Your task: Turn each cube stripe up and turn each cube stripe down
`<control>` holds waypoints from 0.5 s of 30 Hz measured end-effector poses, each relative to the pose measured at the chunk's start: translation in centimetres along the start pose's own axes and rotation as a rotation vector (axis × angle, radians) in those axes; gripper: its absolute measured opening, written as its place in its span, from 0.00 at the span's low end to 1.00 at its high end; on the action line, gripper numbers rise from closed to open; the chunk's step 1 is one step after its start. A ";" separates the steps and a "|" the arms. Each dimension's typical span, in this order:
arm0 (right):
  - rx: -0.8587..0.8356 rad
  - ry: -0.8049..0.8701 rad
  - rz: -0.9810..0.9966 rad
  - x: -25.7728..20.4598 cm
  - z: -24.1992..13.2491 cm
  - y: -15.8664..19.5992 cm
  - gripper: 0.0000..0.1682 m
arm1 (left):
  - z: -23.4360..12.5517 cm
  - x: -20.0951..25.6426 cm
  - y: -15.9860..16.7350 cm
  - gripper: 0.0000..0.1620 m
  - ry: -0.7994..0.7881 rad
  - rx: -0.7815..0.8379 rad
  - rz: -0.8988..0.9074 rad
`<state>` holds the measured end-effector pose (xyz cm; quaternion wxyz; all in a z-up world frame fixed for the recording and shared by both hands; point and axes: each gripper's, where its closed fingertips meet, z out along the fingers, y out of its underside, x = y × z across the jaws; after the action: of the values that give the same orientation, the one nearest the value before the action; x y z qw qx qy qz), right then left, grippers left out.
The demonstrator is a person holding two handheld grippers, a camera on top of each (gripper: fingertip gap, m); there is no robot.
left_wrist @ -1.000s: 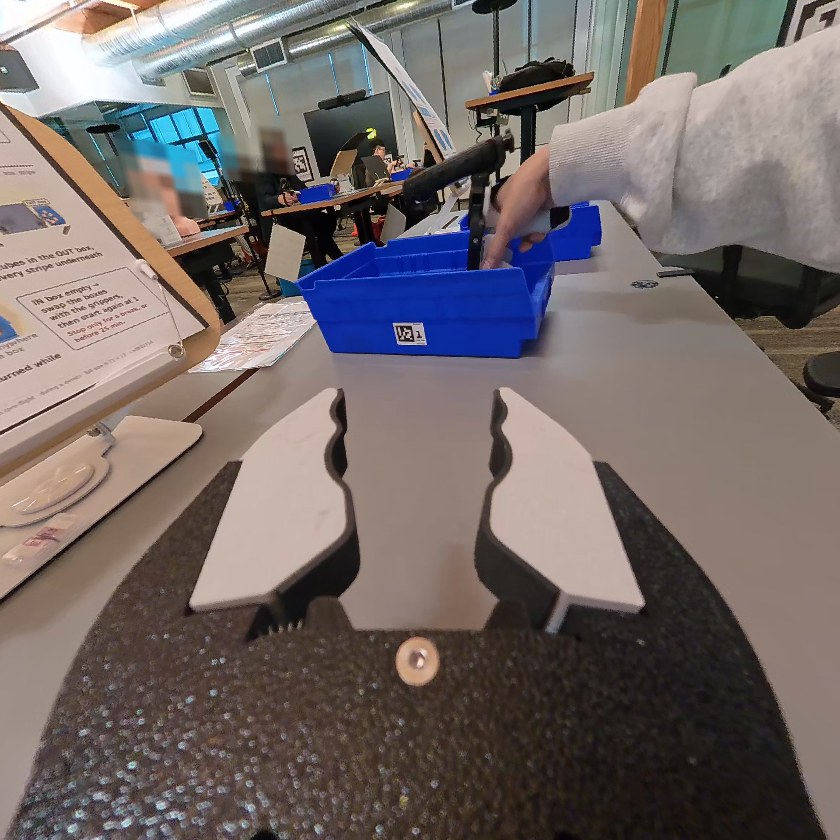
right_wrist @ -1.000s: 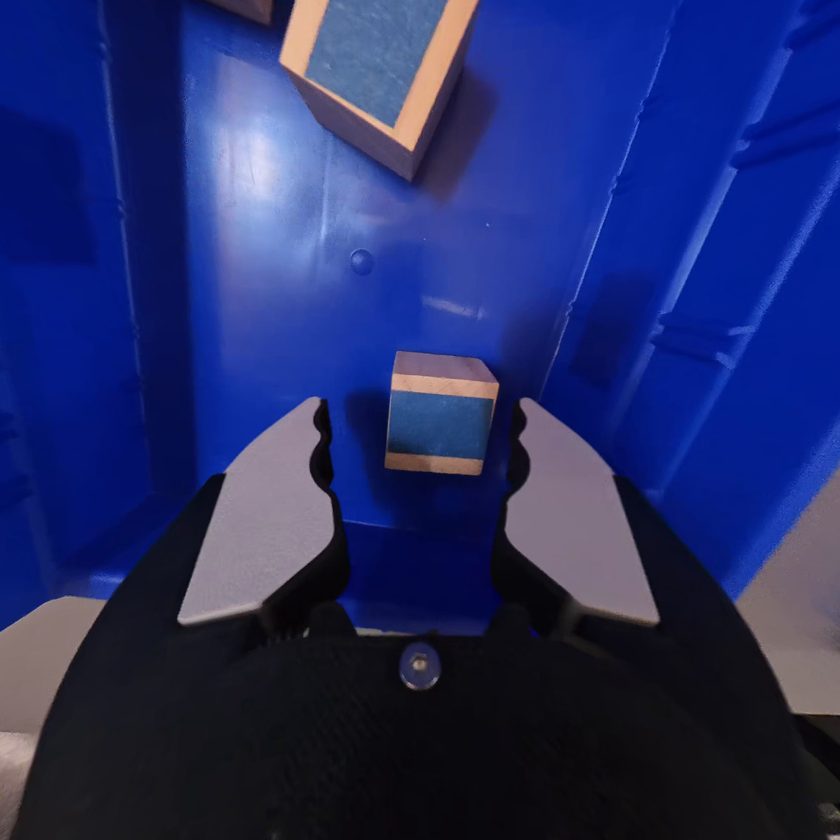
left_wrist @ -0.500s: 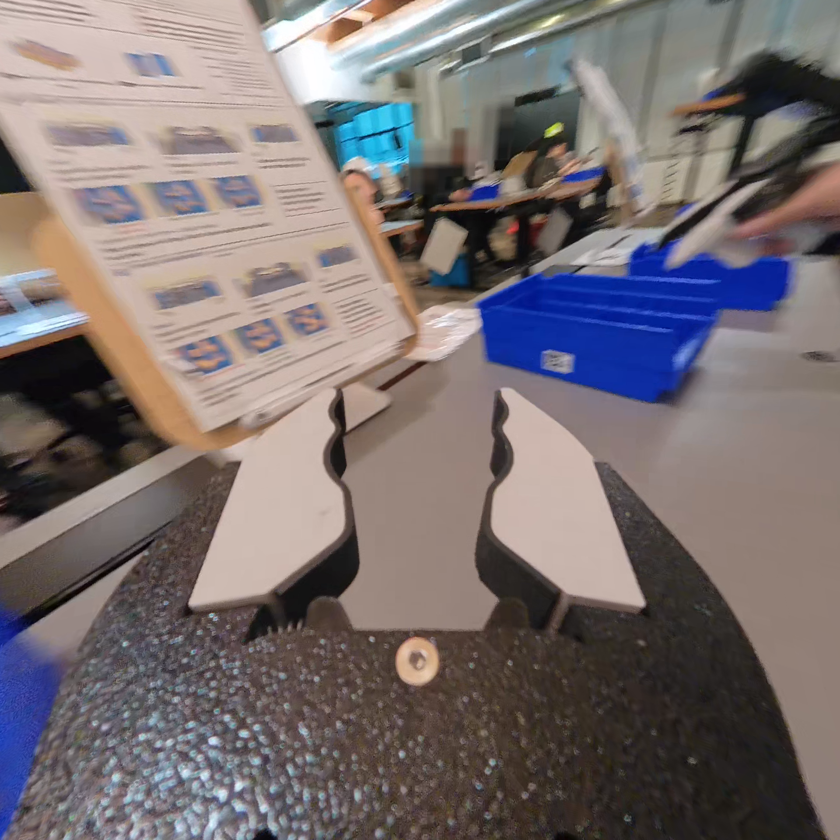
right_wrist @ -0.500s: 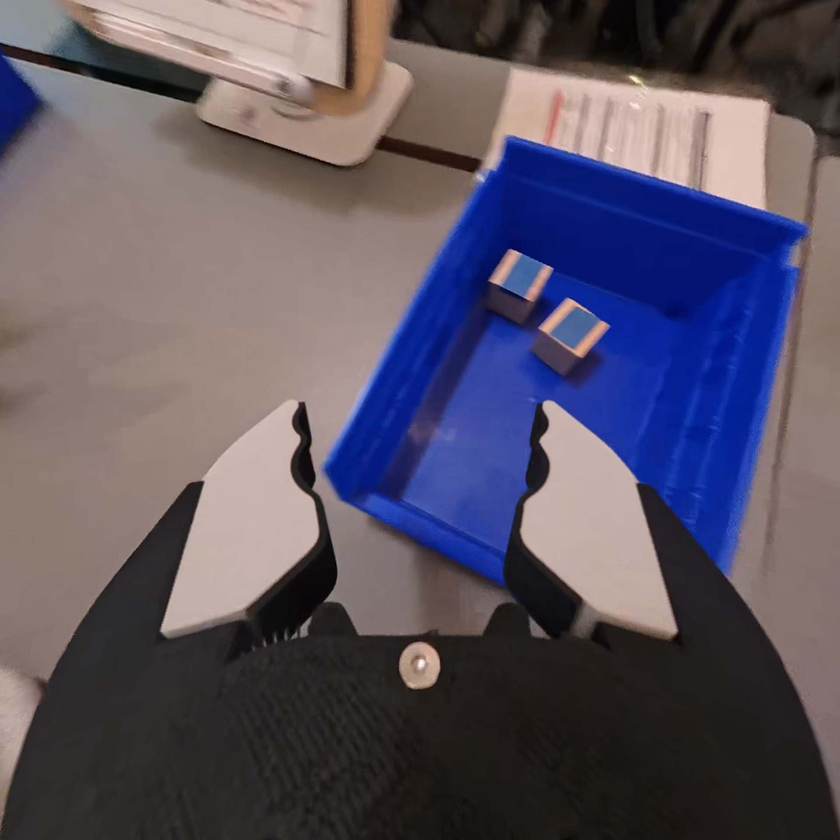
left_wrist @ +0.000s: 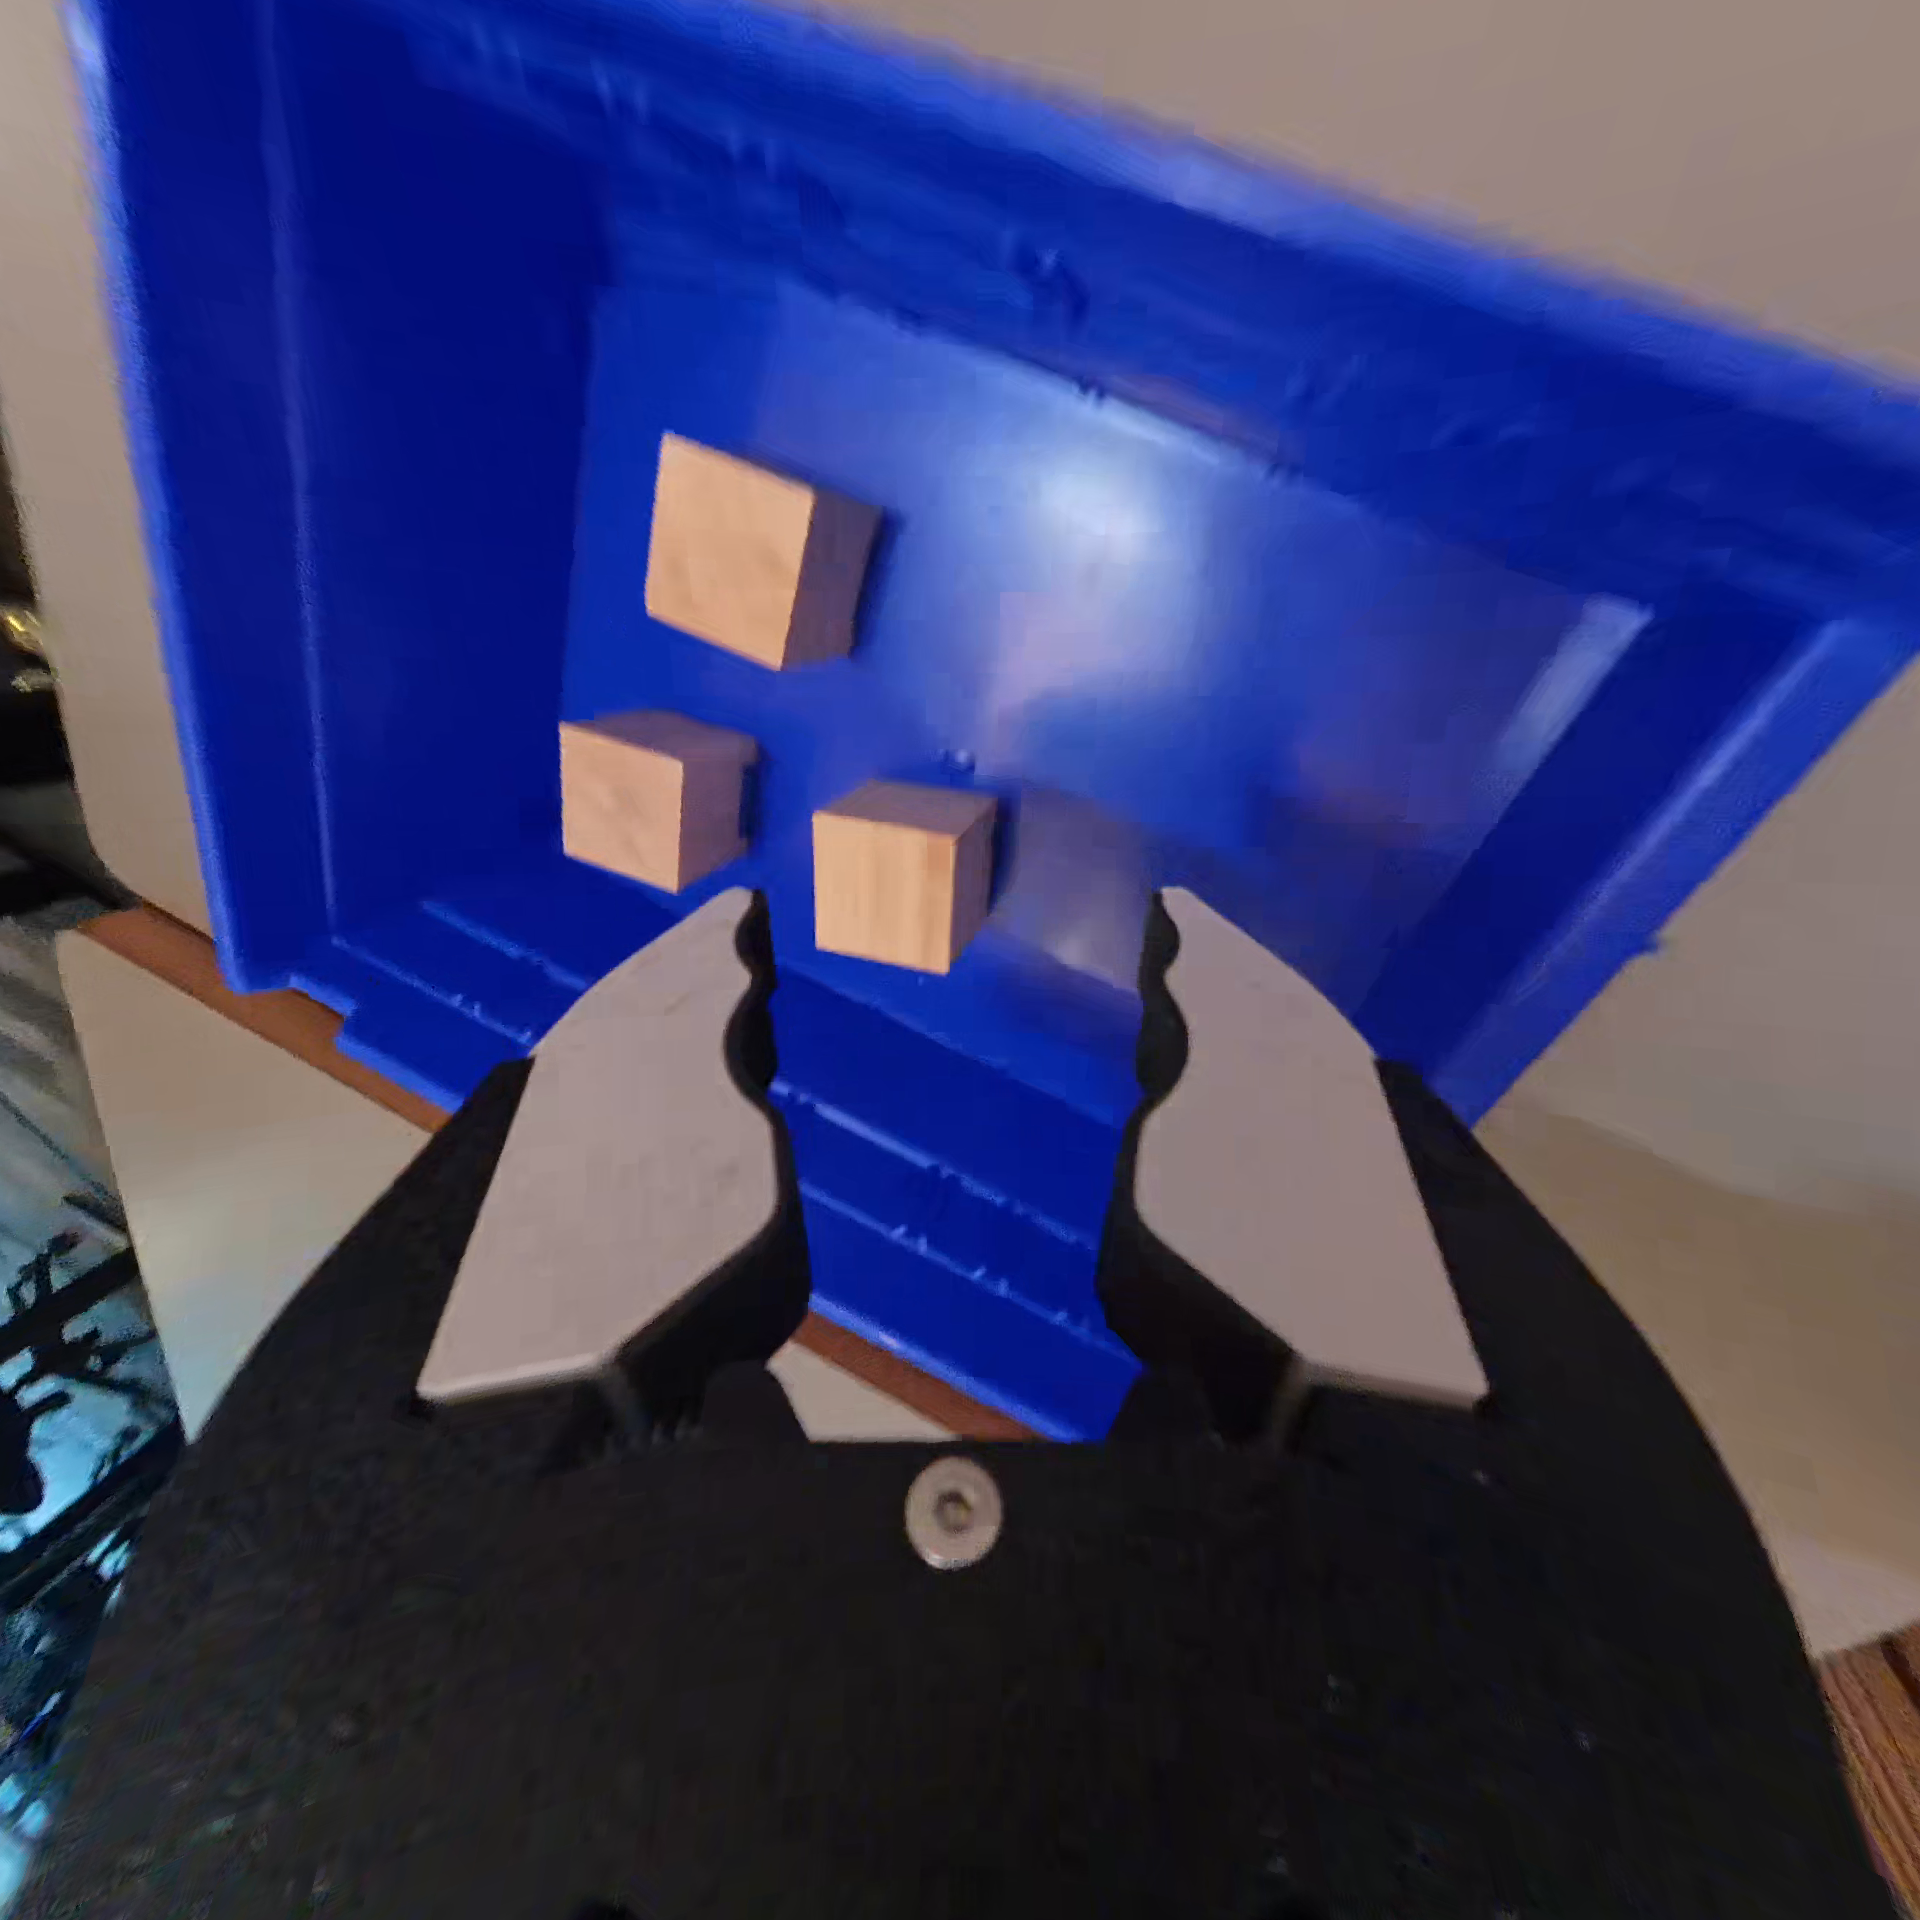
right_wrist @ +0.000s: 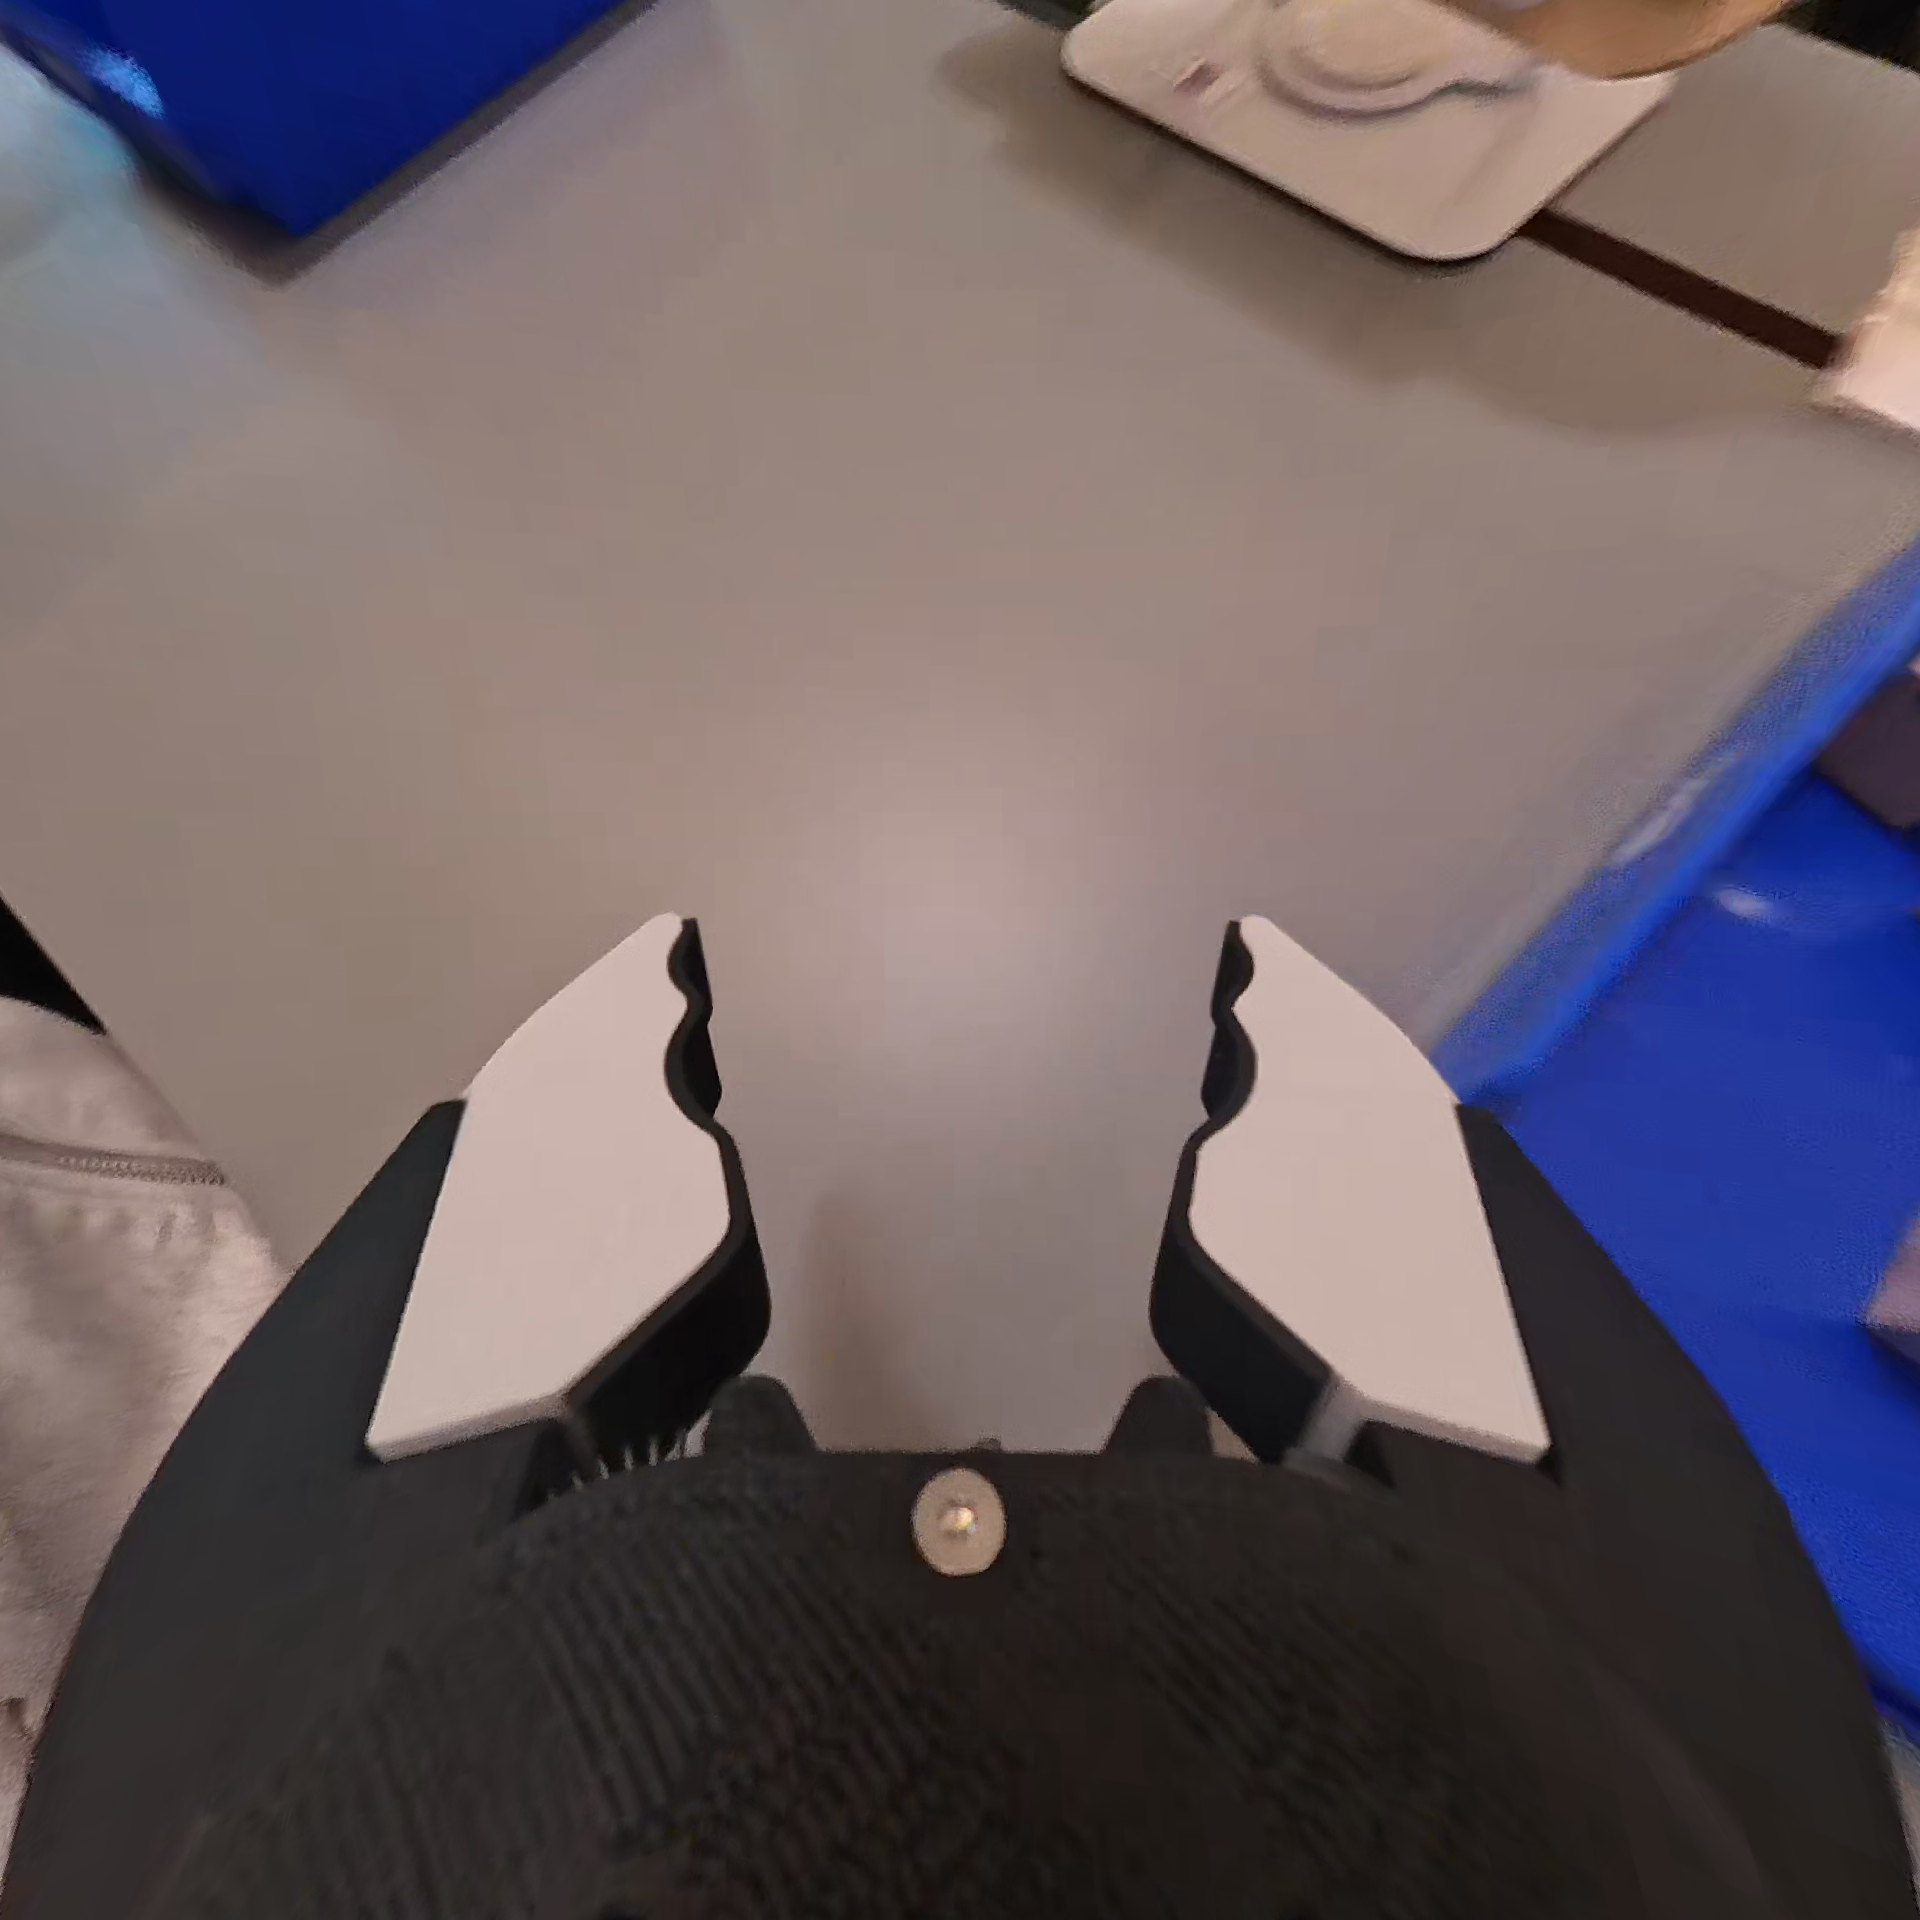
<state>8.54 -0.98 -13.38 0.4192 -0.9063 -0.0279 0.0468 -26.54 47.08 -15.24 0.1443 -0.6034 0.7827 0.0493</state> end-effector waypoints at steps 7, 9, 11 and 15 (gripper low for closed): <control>-0.063 -0.092 -0.119 -5.0 3.6 1.3 0.60 | 5.0 -1.1 2.1 0.39 0.092 -0.196 0.040; -0.066 -0.126 -0.119 -6.3 4.4 1.6 0.61 | 6.0 -1.6 2.9 0.39 0.071 -0.258 0.076; -0.079 -0.144 -0.133 -7.1 5.1 1.9 0.61 | 6.7 -1.9 3.3 0.37 0.071 -0.280 0.085; -0.100 -0.142 -0.155 -7.5 6.0 2.2 0.61 | 7.7 -1.5 2.6 0.32 0.107 -0.222 0.048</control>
<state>0.44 1.49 -18.44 0.3727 -0.9156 -0.1296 0.0768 -27.37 51.14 -22.44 0.0333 -0.5984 0.7933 0.1070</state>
